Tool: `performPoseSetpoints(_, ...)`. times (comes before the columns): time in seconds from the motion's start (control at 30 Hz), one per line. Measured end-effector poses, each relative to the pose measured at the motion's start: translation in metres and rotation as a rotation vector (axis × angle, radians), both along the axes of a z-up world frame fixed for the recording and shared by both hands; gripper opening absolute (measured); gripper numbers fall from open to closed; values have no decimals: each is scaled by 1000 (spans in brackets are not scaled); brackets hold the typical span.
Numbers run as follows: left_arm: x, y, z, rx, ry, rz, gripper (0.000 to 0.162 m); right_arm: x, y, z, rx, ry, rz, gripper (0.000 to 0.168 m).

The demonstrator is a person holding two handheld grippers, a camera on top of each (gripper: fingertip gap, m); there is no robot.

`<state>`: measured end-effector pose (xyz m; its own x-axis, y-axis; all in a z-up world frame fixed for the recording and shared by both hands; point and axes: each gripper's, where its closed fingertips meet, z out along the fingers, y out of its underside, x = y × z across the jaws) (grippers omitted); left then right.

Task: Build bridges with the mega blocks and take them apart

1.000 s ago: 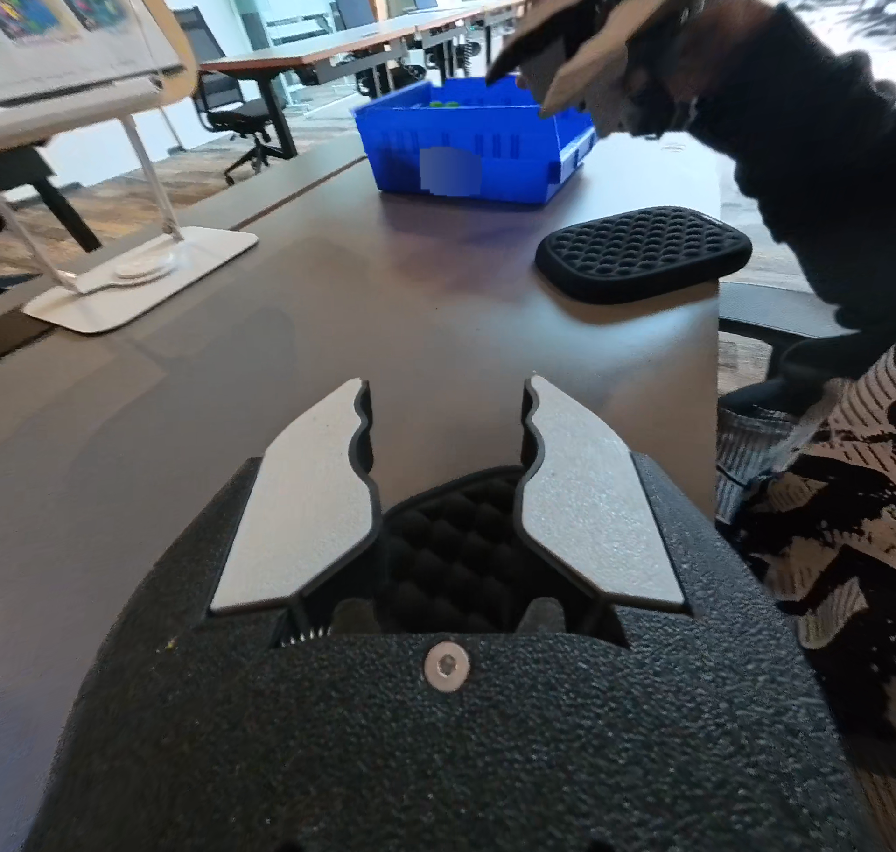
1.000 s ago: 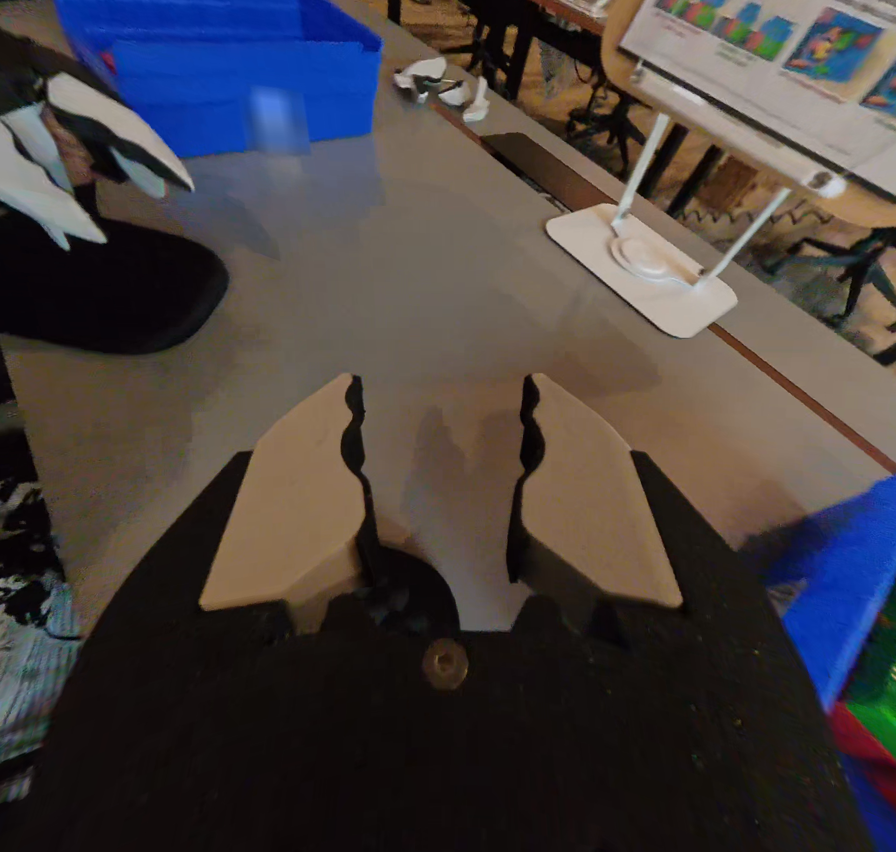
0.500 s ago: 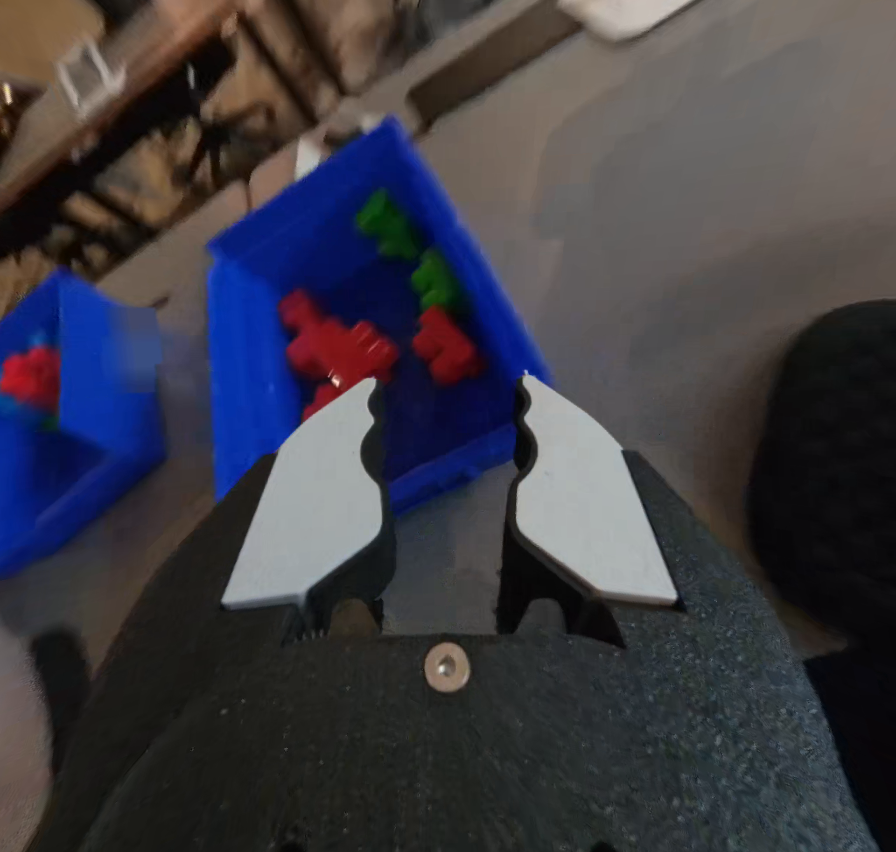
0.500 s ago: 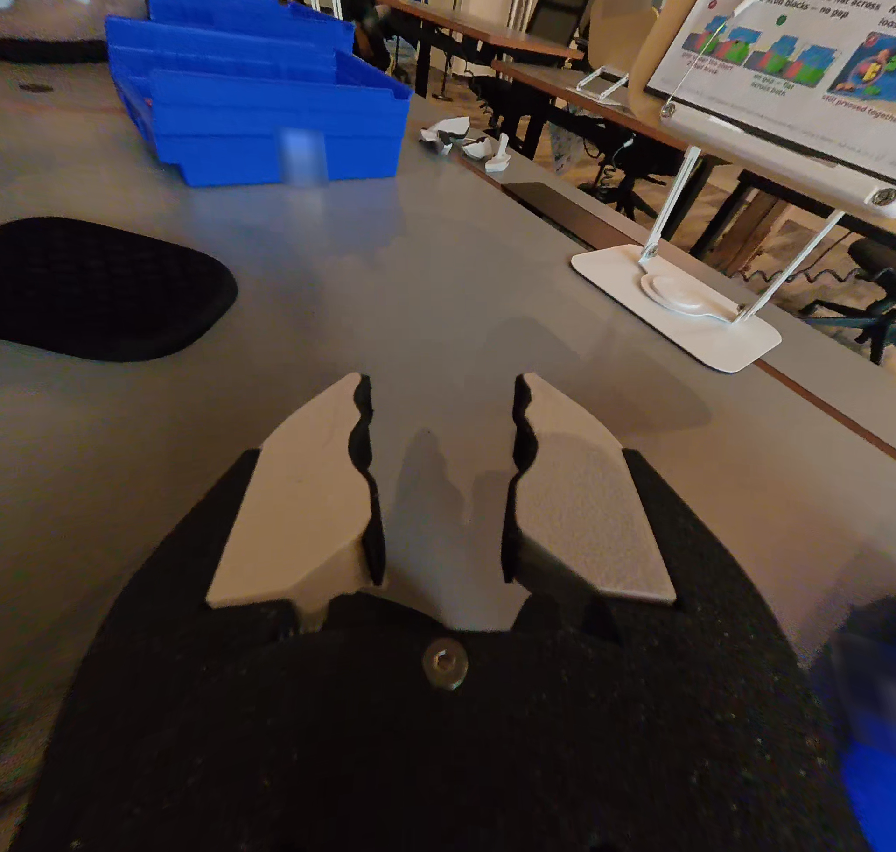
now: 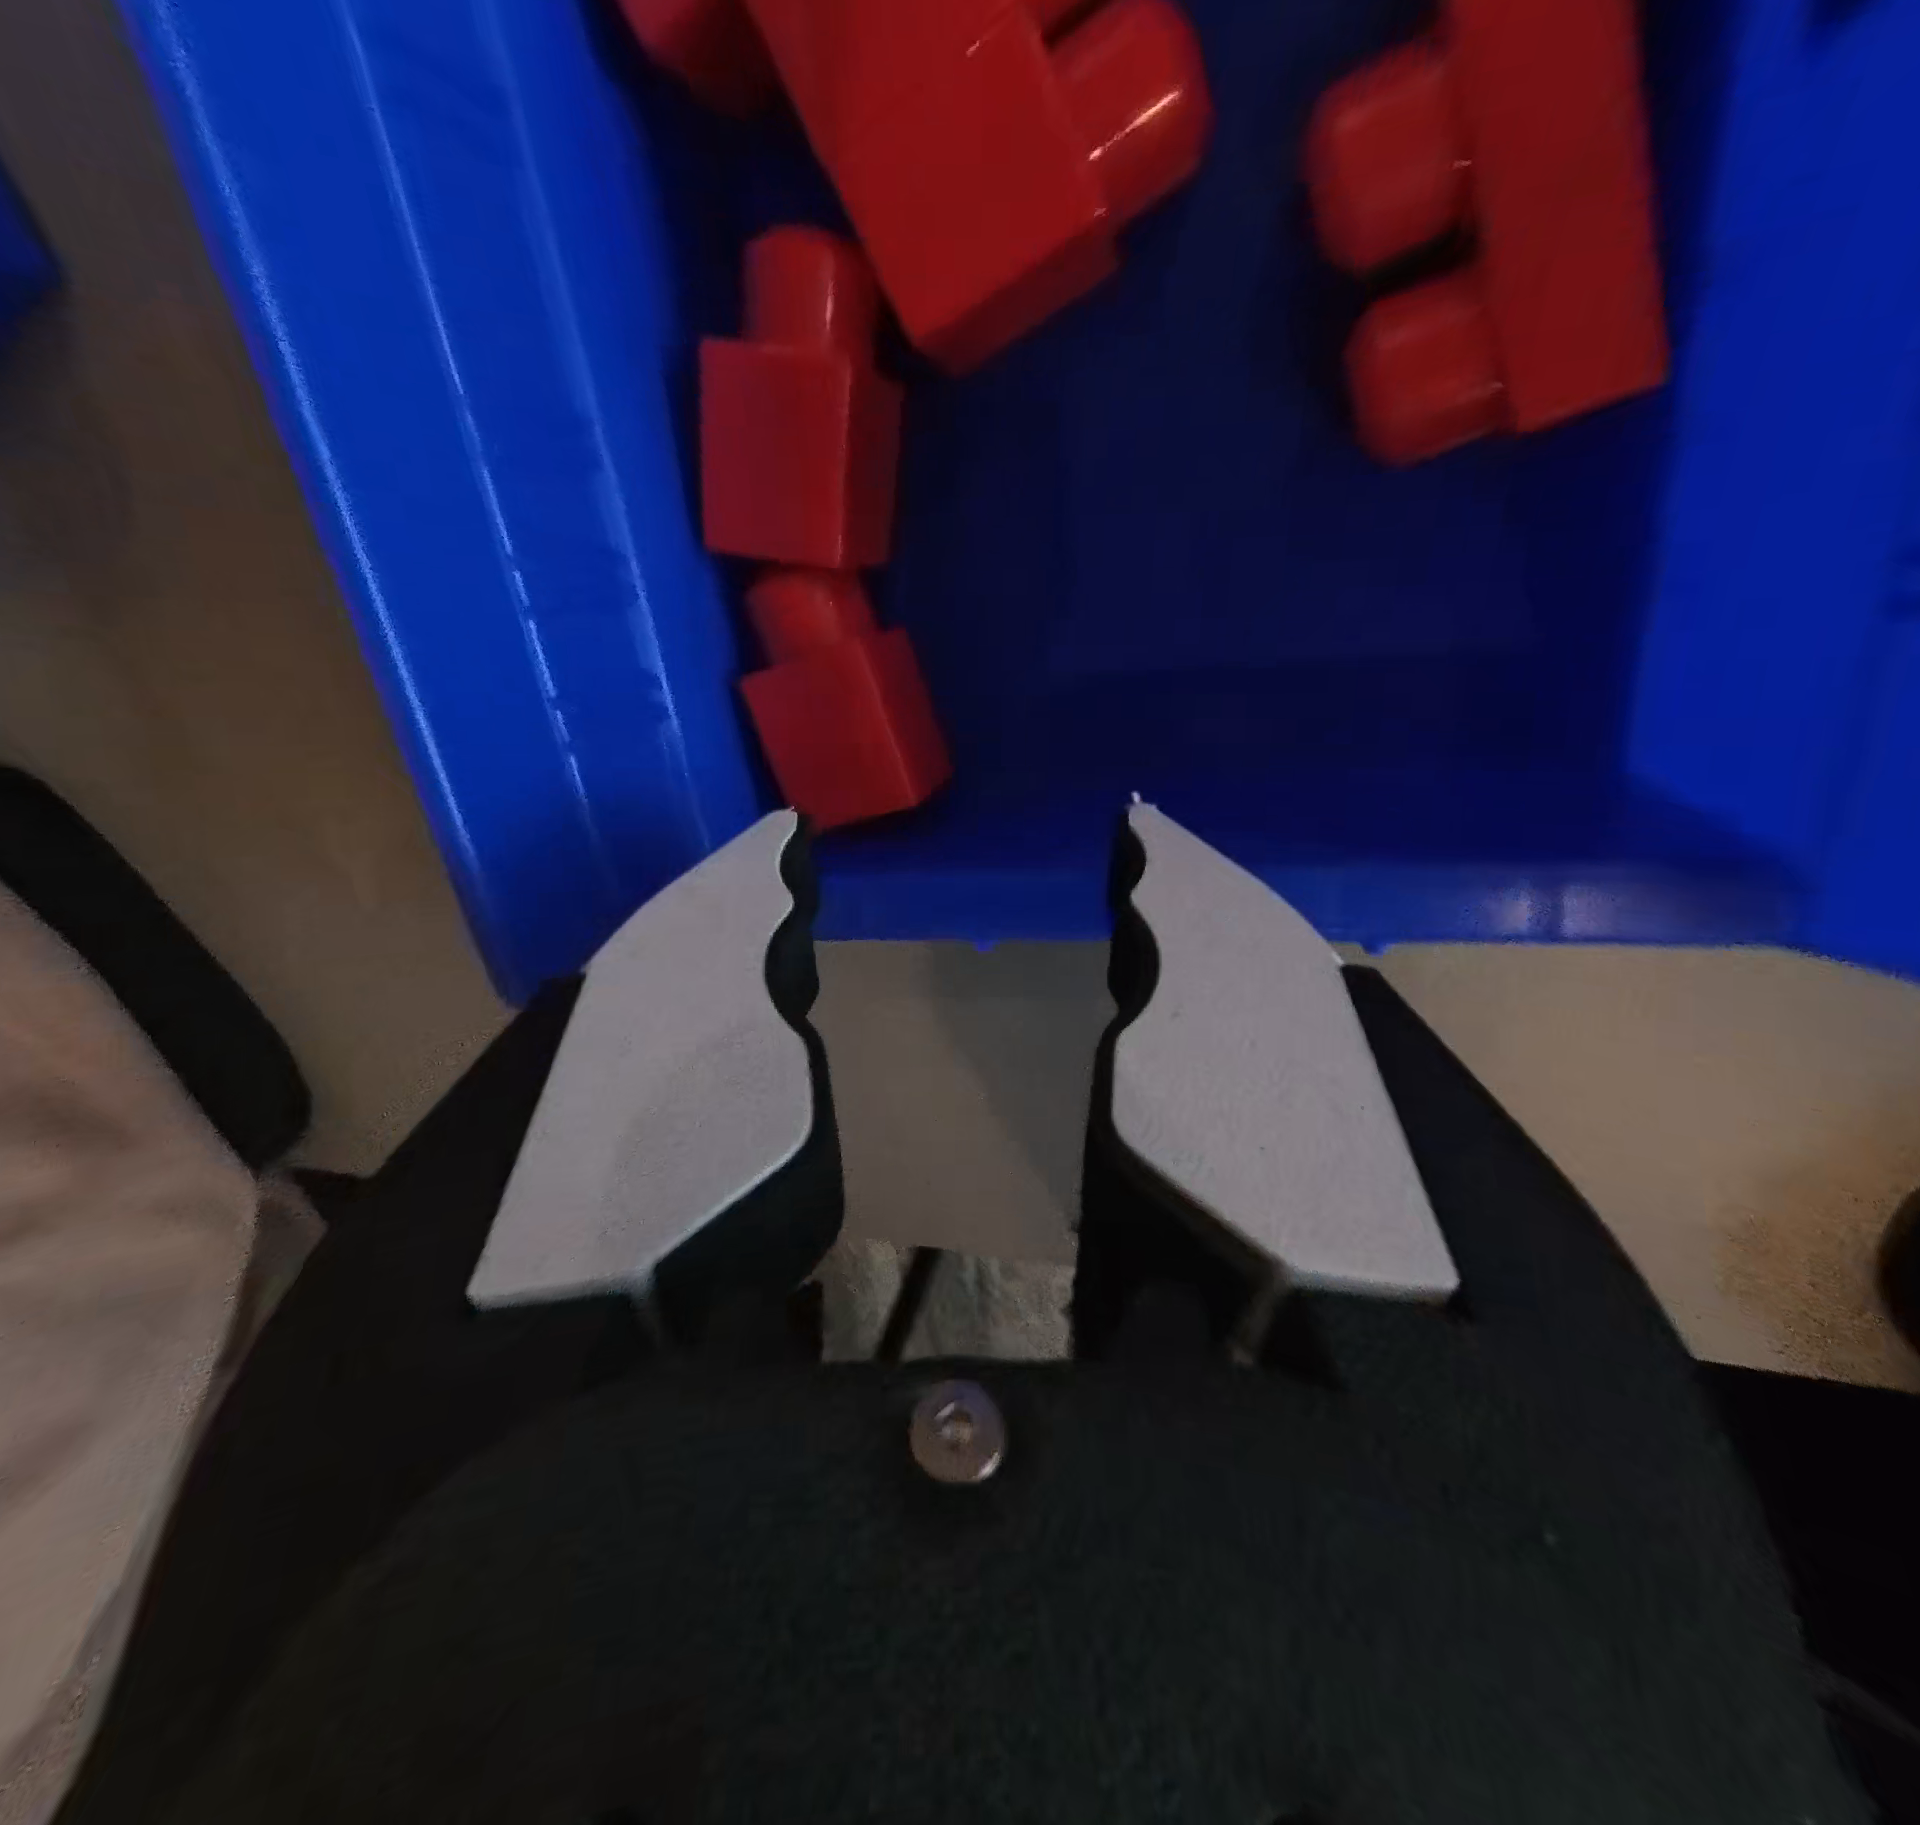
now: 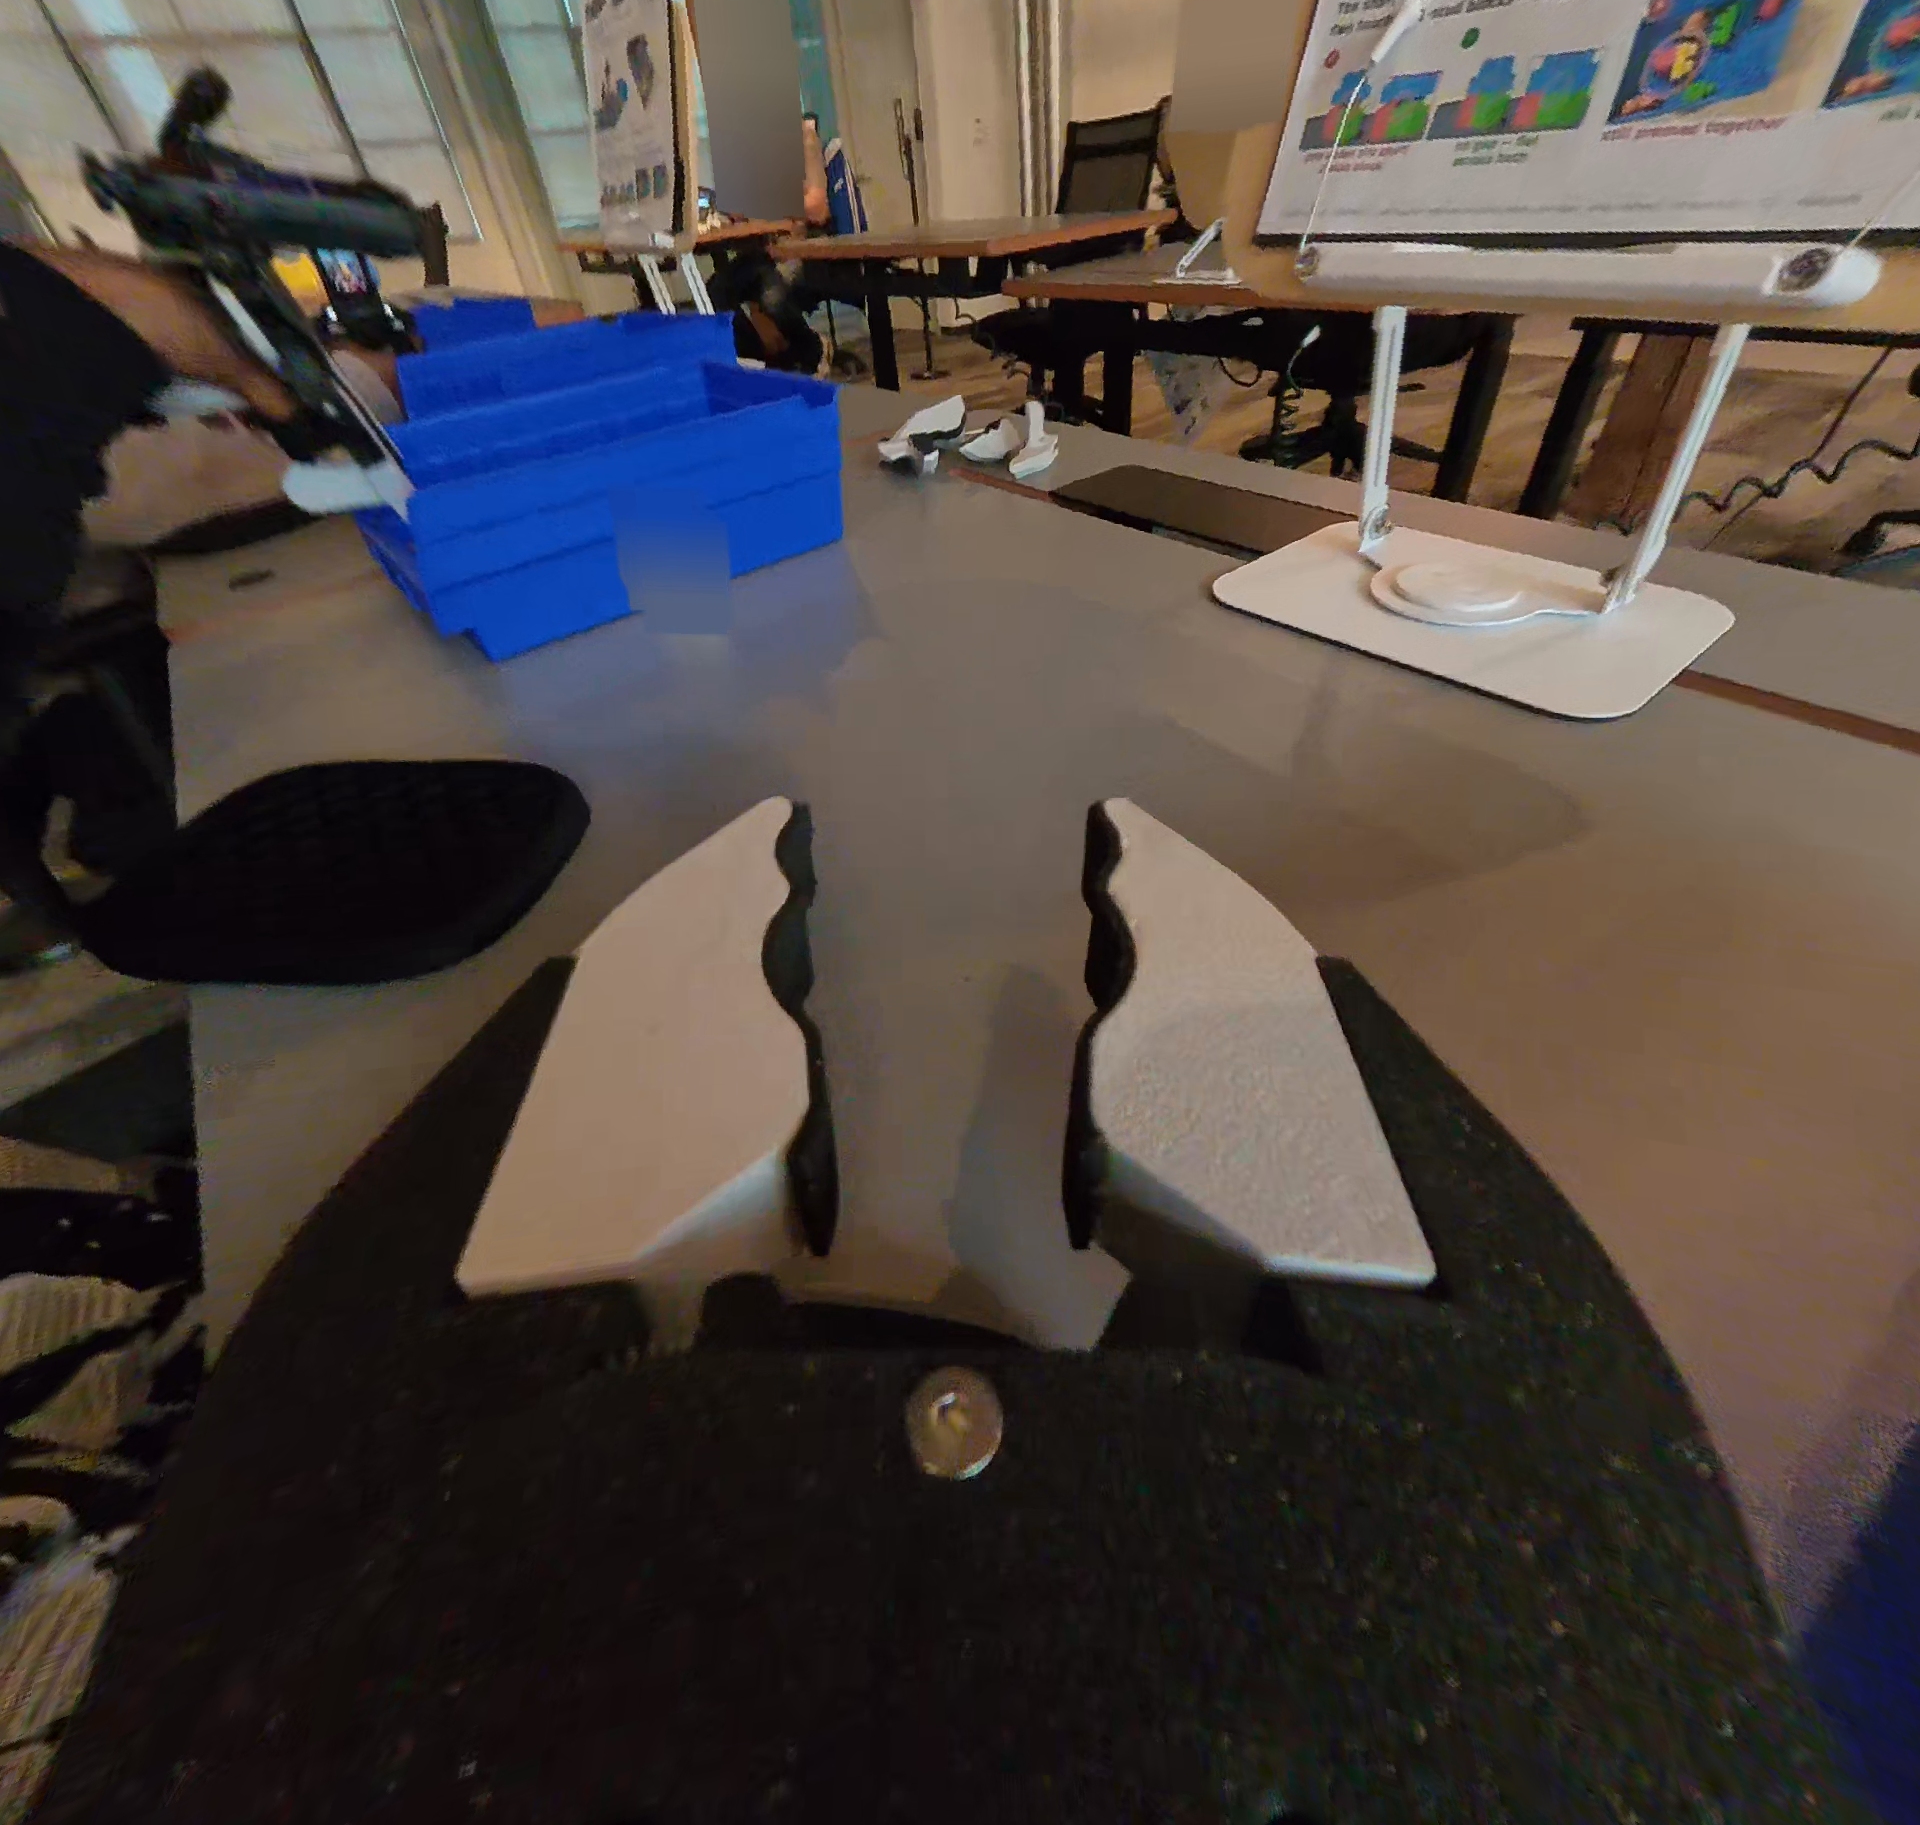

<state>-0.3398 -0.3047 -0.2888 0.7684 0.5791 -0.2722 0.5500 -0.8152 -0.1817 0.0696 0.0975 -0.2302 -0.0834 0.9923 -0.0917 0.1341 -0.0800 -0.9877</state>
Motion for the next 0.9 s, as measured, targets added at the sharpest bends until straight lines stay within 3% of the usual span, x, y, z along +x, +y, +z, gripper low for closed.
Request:
performPoseSetpoints(0.33,-14,-13,-27,-128,-84,314,61,14,3,13,-134,82,33,47)
performPoseSetpoints(0.57,-24,-19,-32,-156,-38,330,58,17,0,20,-115,113,42,46)
performPoseSetpoints(0.9,-13,-8,-42,32,-199,313,55,13,4,16,-116,93,16,46)
